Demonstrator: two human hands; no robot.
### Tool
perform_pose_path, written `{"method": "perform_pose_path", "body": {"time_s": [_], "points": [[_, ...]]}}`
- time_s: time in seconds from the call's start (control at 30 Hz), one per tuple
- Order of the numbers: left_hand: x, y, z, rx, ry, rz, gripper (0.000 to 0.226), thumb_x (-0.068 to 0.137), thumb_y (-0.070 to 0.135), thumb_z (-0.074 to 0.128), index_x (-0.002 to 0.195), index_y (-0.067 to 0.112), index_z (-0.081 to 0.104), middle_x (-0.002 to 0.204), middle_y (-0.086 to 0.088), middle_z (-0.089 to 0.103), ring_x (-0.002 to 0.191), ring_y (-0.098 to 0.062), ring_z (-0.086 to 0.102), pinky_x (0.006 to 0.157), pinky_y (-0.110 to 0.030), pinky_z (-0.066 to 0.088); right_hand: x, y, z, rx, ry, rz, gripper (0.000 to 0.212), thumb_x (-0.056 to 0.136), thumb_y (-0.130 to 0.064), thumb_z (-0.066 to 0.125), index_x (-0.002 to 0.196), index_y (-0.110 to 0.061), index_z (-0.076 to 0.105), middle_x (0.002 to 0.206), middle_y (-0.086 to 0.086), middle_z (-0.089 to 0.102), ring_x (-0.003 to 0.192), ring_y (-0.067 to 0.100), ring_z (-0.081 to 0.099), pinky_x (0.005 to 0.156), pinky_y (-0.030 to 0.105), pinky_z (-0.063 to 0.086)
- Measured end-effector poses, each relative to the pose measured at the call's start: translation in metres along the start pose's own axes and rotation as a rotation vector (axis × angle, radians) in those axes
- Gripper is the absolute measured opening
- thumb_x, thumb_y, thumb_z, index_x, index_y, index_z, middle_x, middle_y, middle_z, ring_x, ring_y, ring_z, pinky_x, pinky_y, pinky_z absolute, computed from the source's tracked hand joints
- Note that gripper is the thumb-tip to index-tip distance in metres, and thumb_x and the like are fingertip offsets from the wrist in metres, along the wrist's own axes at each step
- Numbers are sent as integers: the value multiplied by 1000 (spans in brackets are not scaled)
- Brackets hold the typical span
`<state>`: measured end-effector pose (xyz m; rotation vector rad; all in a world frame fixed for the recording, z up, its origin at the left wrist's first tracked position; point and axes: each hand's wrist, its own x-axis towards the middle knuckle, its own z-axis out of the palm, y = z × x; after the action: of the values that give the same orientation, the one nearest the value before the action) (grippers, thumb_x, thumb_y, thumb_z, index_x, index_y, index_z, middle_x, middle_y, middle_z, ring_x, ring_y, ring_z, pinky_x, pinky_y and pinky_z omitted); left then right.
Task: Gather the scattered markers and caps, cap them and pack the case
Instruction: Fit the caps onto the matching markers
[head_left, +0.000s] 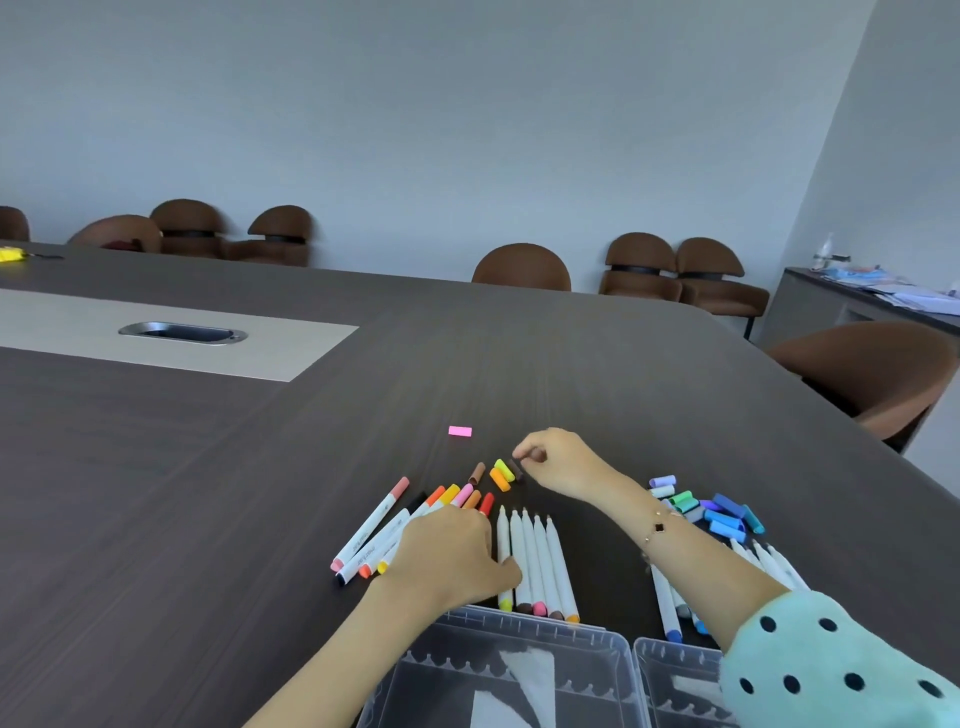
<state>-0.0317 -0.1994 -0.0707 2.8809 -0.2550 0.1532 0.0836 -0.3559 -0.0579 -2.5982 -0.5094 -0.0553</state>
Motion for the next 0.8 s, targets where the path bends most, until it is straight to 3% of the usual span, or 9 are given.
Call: {"method": "perform_pose_path", "body": {"time_s": [0.17,0.4,0.53,0.67,0.73,0.8], "points": [[0,3,-2,80,-60,7,34,83,54,53,67,24,49,59,11,45,63,-7,51,70,-18,46,12,-11,7,-268,-102,-136,36,92,-9,55,126,-19,60,129,5,55,122,22,44,103,36,40],[0,-2,-8,2,-28,-13,40,87,41,50,54,22,38,52,6,37,48,-8,39,51,-14,31,12,-7,12,-344,-52,-184,30,92,-18,58,121,-20,64,120,3,62,115,20,48,98,33,43],[2,-7,-12,-107,4,-22,36,88,39,49,58,19,43,53,5,40,48,-8,40,48,-13,30,4,-8,4,29,89,-93,20,92,-21,56,109,-17,66,97,-6,54,96,10,51,87,25,45],[1,-12,-12,-204,71,-30,34,89,39,47,65,16,44,55,4,41,49,-10,39,48,-16,31,-4,-12,-4,212,56,44,29,98,-36,45,93,-12,61,77,-5,59,70,8,57,67,20,46],[0,-12,-13,-246,83,-32,34,89,40,47,63,19,41,55,4,41,49,-10,38,48,-17,31,-10,-13,-5,258,58,104,28,98,-34,45,93,-10,59,73,-2,61,60,7,56,57,17,43],[-1,-11,-15,-266,86,-19,35,90,40,48,62,22,40,56,5,43,48,-10,39,48,-17,30,-14,-13,-5,457,52,184,26,98,-29,47,99,-6,59,78,3,66,63,10,62,57,18,48]]}}
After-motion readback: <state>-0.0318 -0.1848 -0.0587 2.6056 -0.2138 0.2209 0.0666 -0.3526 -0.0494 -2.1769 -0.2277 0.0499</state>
